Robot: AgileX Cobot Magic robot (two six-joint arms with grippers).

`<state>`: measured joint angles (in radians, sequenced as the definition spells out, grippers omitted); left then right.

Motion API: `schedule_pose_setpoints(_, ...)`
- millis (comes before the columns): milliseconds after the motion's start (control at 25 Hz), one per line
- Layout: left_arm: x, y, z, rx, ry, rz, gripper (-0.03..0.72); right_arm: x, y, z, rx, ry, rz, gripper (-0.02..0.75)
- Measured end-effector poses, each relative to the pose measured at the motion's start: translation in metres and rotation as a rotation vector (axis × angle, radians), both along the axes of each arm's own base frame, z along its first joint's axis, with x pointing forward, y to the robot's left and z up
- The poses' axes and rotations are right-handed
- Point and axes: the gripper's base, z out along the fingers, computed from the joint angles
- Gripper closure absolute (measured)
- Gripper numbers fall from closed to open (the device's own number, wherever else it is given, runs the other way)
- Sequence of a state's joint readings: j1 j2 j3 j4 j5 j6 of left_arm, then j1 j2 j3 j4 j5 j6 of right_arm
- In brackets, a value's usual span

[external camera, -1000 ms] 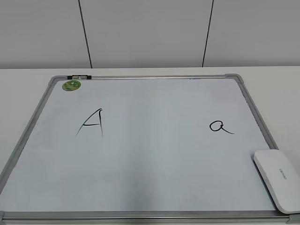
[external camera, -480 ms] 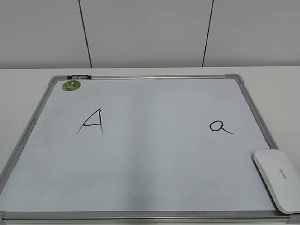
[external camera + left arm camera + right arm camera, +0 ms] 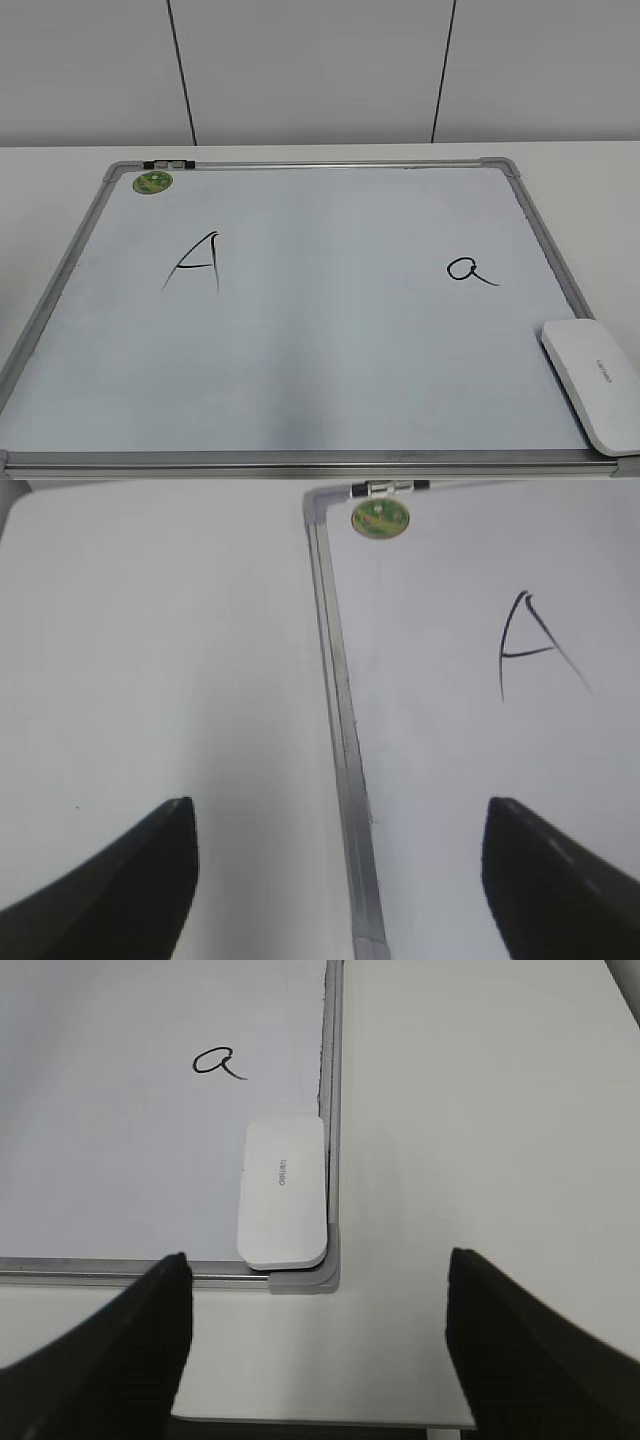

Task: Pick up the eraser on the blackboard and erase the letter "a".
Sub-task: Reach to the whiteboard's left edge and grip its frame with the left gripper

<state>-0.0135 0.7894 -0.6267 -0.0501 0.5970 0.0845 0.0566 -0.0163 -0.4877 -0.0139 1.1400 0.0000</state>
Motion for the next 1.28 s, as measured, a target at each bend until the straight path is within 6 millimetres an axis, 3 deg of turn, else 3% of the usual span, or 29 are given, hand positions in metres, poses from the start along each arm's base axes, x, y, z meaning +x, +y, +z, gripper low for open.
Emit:
schedule_pose_setpoints(680,0.159,-0.004,-0.059,-0.009,0.494,-0.019,0.038,0.0,0.0,0.0,0.0,0.0,0.0,0.151)
schedule_pose_setpoints(960,0.204,0.005,-0.087,-0.016,0.614,-0.06,0.043,0.0,0.0,0.0,0.0,0.0,0.0,0.151)
schedule_pose_setpoints(1280,0.235,0.02,-0.121,-0.113,0.695,-0.118,0.097,0.0,0.0,0.0,0.0,0.0,0.0,0.151)
